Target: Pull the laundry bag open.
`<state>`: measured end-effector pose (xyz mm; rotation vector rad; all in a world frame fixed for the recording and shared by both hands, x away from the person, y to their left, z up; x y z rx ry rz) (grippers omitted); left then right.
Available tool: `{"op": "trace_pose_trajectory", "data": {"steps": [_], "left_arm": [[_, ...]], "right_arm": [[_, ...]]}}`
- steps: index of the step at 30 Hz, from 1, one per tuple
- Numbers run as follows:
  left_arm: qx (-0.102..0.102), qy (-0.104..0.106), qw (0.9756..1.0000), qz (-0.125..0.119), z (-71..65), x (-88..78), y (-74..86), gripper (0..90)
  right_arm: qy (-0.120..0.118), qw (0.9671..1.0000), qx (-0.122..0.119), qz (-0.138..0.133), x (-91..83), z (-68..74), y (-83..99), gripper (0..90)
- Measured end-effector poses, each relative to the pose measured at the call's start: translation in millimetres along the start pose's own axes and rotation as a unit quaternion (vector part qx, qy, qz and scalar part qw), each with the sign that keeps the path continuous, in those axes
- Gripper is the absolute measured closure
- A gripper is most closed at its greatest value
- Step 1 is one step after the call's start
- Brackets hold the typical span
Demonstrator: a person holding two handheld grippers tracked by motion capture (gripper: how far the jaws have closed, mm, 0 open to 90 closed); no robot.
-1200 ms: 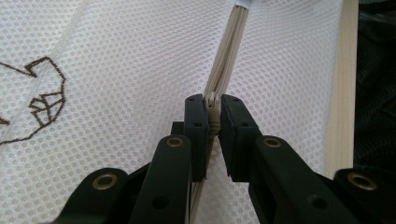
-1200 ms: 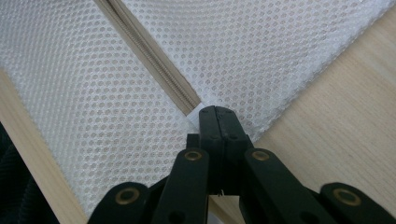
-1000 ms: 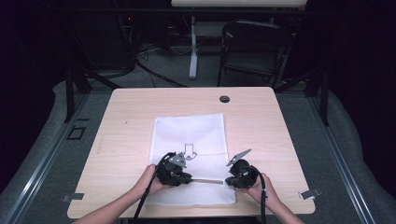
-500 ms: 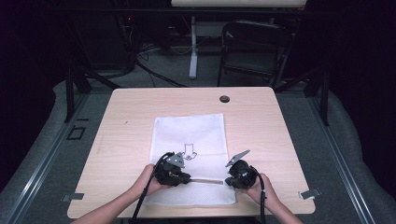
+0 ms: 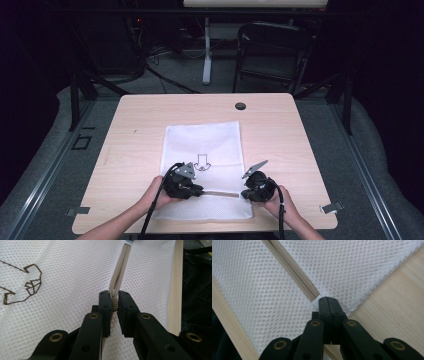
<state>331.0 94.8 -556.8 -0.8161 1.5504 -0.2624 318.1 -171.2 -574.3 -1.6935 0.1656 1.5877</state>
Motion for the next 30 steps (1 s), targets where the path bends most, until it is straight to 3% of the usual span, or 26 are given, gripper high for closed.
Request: {"op": "trace_pose_trajectory", "data": {"steps": [3, 4, 9, 12, 27, 28, 30], "left_arm": [[-0.003, 0.002, 1.0000, -0.001, 1.6, -2.8, 2.7, 81.7], [-0.002, -0.009, 0.9999, 0.008, 0.9, -4.0, 2.7, 81.7], [0.004, -0.003, 1.0000, 0.001, -0.9, -5.6, 3.0, 81.8], [-0.005, -0.005, 1.0000, -0.005, 1.2, -8.8, 6.5, 81.8], [-0.005, 0.000, 1.0000, -0.002, 5.1, -15.5, 17.6, 81.7], [-0.003, -0.007, 1.0000, 0.002, 4.9, -16.5, 17.4, 81.7], [-0.004, 0.001, 1.0000, -0.003, 6.6, -17.5, 18.0, 81.7]], "right_arm": [[0.000, 1.0000, 0.000, 0.000, 0.0, 0.0, 0.0, 90.0], [0.000, 1.0000, 0.000, 0.000, 0.0, 0.0, 0.1, 90.0], [0.001, 1.0000, 0.003, -0.001, 0.0, 0.0, 0.1, 90.0], [0.001, 1.0000, 0.005, -0.003, 0.2, -0.2, 0.2, 90.0], [-0.002, 0.9999, 0.013, -0.003, 0.3, -0.6, 0.3, 90.0], [-0.002, 0.9999, 0.012, -0.003, 0.1, -0.8, 0.4, 90.0], [-0.001, 1.0000, 0.009, 0.001, -0.3, -1.0, 0.3, 90.0]]}}
Point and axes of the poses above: each handheld gripper's, and its own axes: x roughly forward along the jaws, y roughly out of its underside, z roughly to its left, the point moved 2 cm from there along x, roughly forward along the jaws, and after that the axes turned 3 degrees about -x, right-handed, at the moved point
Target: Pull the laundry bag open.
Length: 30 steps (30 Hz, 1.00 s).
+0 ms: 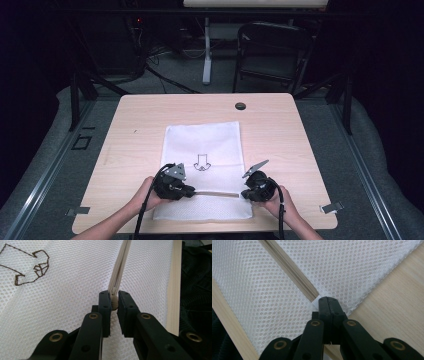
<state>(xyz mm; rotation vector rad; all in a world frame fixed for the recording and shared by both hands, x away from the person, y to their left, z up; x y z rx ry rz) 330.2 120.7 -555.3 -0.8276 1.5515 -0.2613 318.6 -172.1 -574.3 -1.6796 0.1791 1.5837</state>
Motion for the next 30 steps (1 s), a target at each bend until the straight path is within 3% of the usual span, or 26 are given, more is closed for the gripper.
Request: {"op": "trace_pose_trajectory", "data": {"steps": [7, 15, 17, 18, 19, 21, 25, 27, 28, 30], "left_arm": [[0.002, -0.004, 1.0000, 0.002, -0.1, -1.0, 2.5, 81.7], [-0.015, -0.015, 0.9998, 0.004, 1.9, -11.6, 13.1, 81.7], [-0.011, -0.017, 0.9998, 0.002, 2.1, -12.6, 14.0, 81.7], [-0.015, -0.008, 0.9998, -0.006, 2.3, -12.2, 14.3, 81.7], [-0.013, -0.016, 0.9998, 0.000, 1.9, -13.1, 14.0, 81.7], [-0.015, -0.007, 0.9999, -0.003, 3.5, -13.2, 14.9, 81.7], [-0.014, -0.015, 0.9998, -0.001, 4.2, -15.6, 16.2, 81.7], [-0.015, -0.008, 0.9998, -0.004, 4.4, -15.7, 16.8, 81.7], [-0.011, -0.016, 0.9998, 0.004, 4.0, -15.9, 16.7, 81.7], [-0.013, -0.008, 0.9999, 0.001, 4.9, -15.0, 17.5, 81.7]], "right_arm": [[0.003, 1.0000, -0.001, -0.003, 0.5, 1.3, -0.2, 90.0], [0.002, 1.0000, -0.002, -0.002, 0.6, 1.5, -0.7, 90.0], [0.003, 1.0000, -0.001, -0.002, 0.6, 1.5, -0.6, 90.0], [0.003, 1.0000, -0.001, -0.001, 0.6, 1.8, -0.8, 90.0], [0.003, 1.0000, -0.001, -0.001, 0.6, 1.8, -0.8, 90.0], [0.004, 1.0000, -0.001, -0.001, 0.6, 1.9, -0.9, 90.0], [0.004, 1.0000, -0.005, 0.002, 0.3, 1.9, -0.9, 90.0], [0.003, 1.0000, -0.005, 0.001, 0.2, 1.7, -0.8, 90.0], [0.005, 1.0000, -0.003, -0.002, 0.6, 2.1, -0.8, 90.0], [0.001, 1.0000, -0.005, 0.000, 0.6, 2.6, -1.4, 90.0]]}}
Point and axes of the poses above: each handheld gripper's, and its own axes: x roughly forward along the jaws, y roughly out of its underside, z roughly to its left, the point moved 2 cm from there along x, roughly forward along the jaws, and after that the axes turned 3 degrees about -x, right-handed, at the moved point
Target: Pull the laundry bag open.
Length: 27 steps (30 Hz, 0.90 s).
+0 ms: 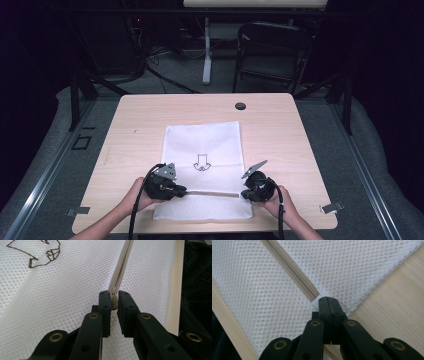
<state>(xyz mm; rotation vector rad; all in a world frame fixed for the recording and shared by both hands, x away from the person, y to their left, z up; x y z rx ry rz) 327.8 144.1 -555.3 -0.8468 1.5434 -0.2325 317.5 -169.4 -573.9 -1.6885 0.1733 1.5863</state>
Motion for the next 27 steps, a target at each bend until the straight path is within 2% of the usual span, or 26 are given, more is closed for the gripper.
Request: {"op": "trace_pose_trajectory", "data": {"steps": [2, 5, 7, 8, 9, 10, 15, 22, 27], "left_arm": [[0.002, -0.001, 1.0000, 0.003, 0.9, -0.2, 0.3, 81.7], [-0.005, 0.002, 1.0000, 0.001, 2.5, -0.5, 1.9, 81.7], [-0.001, -0.006, 1.0000, 0.006, 1.0, -1.7, 1.4, 81.7], [-0.002, 0.006, 1.0000, -0.002, 1.2, -1.1, 1.7, 81.7], [0.000, -0.001, 1.0000, 0.000, 1.3, -1.5, 1.9, 81.7], [-0.002, 0.008, 1.0000, -0.004, 1.8, -2.5, 2.5, 81.7], [-0.009, 0.005, 0.9999, -0.004, 4.0, -6.7, 8.1, 81.7], [-0.004, 0.003, 1.0000, -0.004, 5.1, -11.6, 11.6, 81.7], [-0.009, 0.003, 0.9999, -0.008, 5.2, -13.0, 13.1, 81.7]], "right_arm": [[0.001, 1.0000, 0.000, 0.000, 0.0, 0.1, 0.0, 90.0], [0.001, 1.0000, -0.001, 0.001, -0.2, -0.6, 0.4, 90.0], [0.003, 1.0000, 0.001, -0.001, -0.1, -1.0, 1.1, 90.0], [0.005, 1.0000, -0.001, 0.000, -0.3, -0.5, 0.7, 90.0], [0.006, 1.0000, -0.002, 0.000, -0.1, 0.4, 0.4, 90.0], [0.011, 0.9999, -0.001, -0.001, 0.2, 1.1, 0.3, 90.0], [0.010, 0.9999, -0.003, 0.002, -0.1, 0.8, 0.1, 90.0], [0.009, 0.9999, -0.004, -0.001, 0.6, 2.1, -0.5, 90.0], [0.011, 0.9999, -0.005, 0.001, 0.4, 1.5, -0.5, 90.0]]}}
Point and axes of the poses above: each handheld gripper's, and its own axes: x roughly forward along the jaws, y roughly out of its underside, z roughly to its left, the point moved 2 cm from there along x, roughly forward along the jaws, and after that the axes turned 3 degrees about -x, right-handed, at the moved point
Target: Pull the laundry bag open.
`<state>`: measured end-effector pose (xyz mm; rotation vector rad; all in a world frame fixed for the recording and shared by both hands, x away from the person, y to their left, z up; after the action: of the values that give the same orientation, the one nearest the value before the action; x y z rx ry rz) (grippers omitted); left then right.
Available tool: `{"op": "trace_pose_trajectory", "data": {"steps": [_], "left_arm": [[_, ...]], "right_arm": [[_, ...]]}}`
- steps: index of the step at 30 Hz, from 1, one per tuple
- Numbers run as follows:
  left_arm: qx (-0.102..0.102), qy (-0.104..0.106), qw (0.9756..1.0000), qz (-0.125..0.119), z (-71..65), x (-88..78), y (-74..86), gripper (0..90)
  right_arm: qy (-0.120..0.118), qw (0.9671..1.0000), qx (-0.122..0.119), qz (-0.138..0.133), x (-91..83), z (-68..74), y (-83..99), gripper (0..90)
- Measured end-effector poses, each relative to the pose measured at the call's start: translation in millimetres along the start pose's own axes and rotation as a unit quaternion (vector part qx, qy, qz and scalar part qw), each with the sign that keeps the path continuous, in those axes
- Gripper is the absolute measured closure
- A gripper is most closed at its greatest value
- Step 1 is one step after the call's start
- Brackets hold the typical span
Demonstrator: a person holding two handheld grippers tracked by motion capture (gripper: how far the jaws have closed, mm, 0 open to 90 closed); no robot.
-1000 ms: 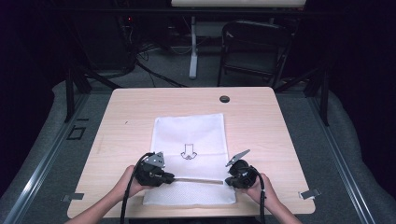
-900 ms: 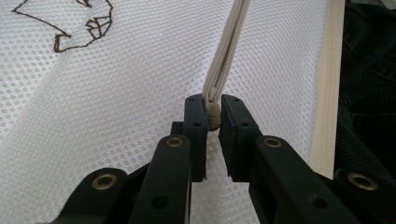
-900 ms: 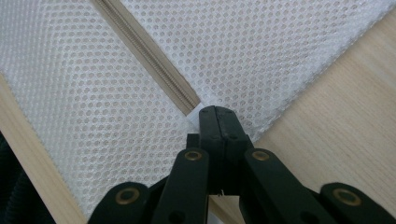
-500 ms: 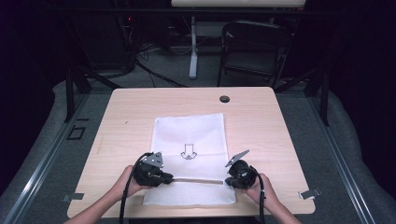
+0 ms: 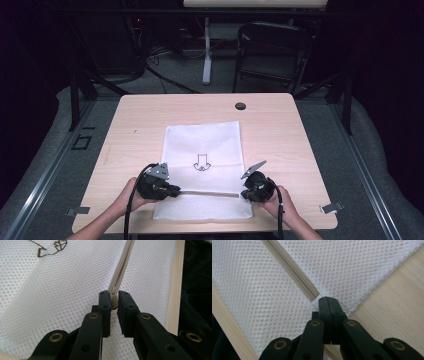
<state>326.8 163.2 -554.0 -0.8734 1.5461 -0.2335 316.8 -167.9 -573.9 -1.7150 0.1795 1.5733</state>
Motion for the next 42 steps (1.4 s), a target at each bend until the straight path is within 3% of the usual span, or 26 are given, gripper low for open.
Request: {"op": "trace_pose_trajectory", "data": {"steps": [12, 24, 35, 42], "left_arm": [[0.006, -0.006, 1.0000, 0.003, 1.2, -4.9, 3.4, 81.7], [-0.010, -0.017, 0.9998, -0.009, 5.5, -19.4, 15.1, 81.7], [-0.014, -0.025, 0.9996, -0.003, 8.5, -25.5, 21.2, 81.7], [-0.030, -0.036, 0.9989, -0.003, 13.9, -34.0, 31.4, 81.7]], "right_arm": [[-0.001, 1.0000, 0.000, 0.000, 0.1, 0.6, -0.2, 90.0], [-0.002, 1.0000, -0.002, 0.002, -0.4, -0.6, 0.0, 90.0], [0.000, 1.0000, 0.000, 0.006, -0.8, 0.1, -0.1, 90.0], [-0.001, 1.0000, -0.001, -0.003, 0.2, 0.9, 0.2, 90.0]]}}
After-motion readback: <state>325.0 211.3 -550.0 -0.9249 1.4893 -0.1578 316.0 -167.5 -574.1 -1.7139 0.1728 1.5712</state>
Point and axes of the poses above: each handheld gripper's, and its own axes: x roughly forward along the jaws, y roughly out of its underside, z roughly to its left, the point moved 2 cm from there along x, roughly forward along the jaws, and after that the axes turned 3 degrees about -x, right-handed, at the moved point
